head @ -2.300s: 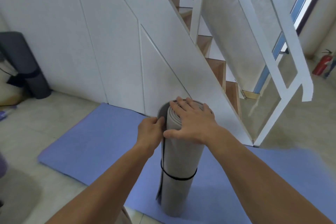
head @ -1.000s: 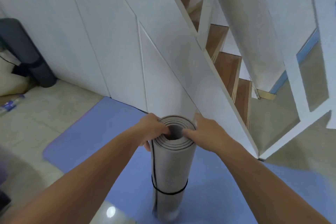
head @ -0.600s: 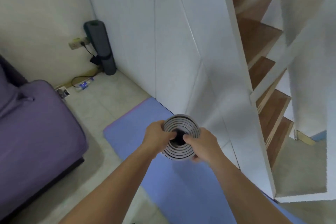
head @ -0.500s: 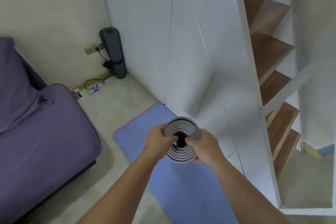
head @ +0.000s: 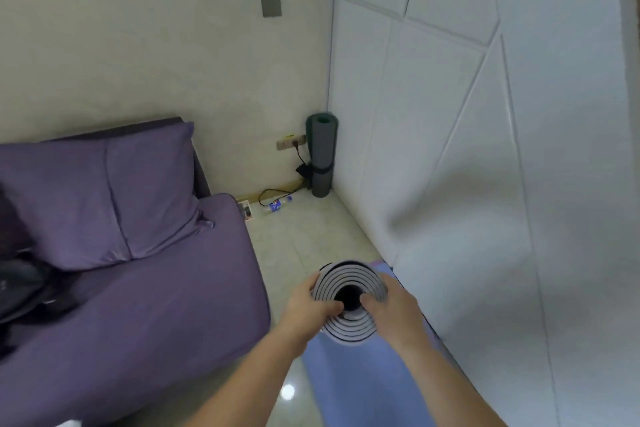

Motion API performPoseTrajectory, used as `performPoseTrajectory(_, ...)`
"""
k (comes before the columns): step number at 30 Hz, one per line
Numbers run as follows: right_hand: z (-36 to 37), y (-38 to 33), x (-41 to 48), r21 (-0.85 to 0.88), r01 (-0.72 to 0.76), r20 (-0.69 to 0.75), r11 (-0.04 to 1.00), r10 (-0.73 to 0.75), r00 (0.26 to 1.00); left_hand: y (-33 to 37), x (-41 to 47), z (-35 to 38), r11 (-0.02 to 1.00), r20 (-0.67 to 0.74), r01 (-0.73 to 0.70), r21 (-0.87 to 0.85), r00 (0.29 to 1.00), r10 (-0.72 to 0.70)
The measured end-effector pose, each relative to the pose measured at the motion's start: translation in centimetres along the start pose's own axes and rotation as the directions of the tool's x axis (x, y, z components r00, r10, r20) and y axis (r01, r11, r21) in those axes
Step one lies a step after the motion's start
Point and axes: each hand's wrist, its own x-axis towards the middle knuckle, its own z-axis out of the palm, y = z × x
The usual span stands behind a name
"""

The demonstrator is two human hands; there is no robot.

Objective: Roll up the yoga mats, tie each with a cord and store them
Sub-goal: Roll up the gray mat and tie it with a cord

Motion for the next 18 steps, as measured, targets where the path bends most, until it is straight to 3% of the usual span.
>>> performPoseTrajectory(12,5.7,-11.1,20.1,-0.063,0.111,-0.02,0.992,-0.112,0.993,5.6,20.8,-9.3,0.974,-0.084,-0.092,-0.209,0.994,0.076)
performPoseTrajectory(18,8.5,-17.3,31.1,-0.127,0.118,-0.017,0.985,-0.121,0.992,8.6,32.9,-14.1,0.955,-0.092,-0.052,-0.294,0.995,0.026)
